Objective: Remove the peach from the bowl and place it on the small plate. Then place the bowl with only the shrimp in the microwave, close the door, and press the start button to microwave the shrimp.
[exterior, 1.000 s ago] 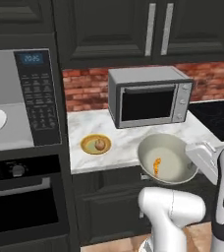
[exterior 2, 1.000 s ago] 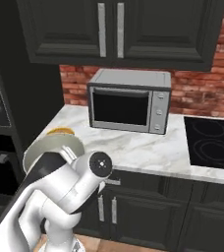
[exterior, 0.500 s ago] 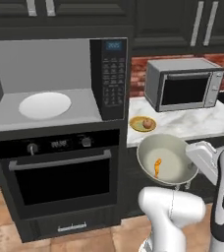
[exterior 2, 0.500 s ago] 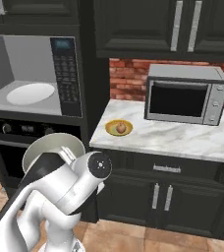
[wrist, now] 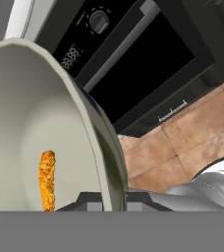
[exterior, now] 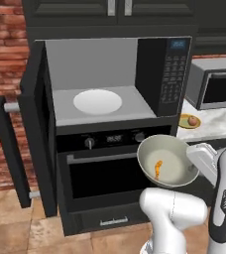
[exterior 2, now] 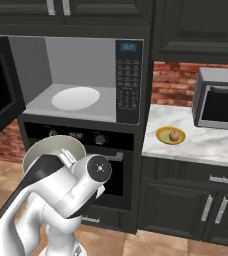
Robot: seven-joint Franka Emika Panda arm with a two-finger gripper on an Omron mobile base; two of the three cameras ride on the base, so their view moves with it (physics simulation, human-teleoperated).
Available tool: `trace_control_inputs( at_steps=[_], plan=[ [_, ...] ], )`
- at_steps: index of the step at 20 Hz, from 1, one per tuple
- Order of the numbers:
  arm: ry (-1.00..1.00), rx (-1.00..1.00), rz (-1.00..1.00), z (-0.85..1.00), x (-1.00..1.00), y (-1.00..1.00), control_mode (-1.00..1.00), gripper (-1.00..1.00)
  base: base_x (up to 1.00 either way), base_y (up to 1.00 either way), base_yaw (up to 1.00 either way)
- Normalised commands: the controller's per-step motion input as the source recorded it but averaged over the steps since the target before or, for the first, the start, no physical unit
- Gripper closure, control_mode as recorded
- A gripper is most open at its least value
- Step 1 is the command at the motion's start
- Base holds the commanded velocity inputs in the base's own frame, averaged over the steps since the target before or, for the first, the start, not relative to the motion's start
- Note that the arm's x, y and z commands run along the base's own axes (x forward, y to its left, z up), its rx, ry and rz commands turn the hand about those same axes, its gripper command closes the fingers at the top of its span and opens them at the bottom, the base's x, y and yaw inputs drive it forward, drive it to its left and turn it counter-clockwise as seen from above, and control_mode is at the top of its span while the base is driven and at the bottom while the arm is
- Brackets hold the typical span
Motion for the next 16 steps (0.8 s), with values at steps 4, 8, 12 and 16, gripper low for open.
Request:
trace_control_inputs(
  at_steps=[4, 8, 12, 16],
  plan=[
    [0.0, 0.0, 0.0, 0.0, 0.0, 0.0, 1.0, 1.0, 0.43, 0.22, 0.13],
    [0.0, 0.0, 0.0, 0.0, 0.0, 0.0, 1.0, 1.0, 0.23, 0.15, 0.11],
    [0.0, 0.0, 0.0, 0.0, 0.0, 0.0, 1.0, 1.0, 0.05, 0.39, 0.04],
    [0.0, 0.0, 0.0, 0.0, 0.0, 0.0, 1.0, 1.0, 0.12, 0.13, 0.0]
  ],
)
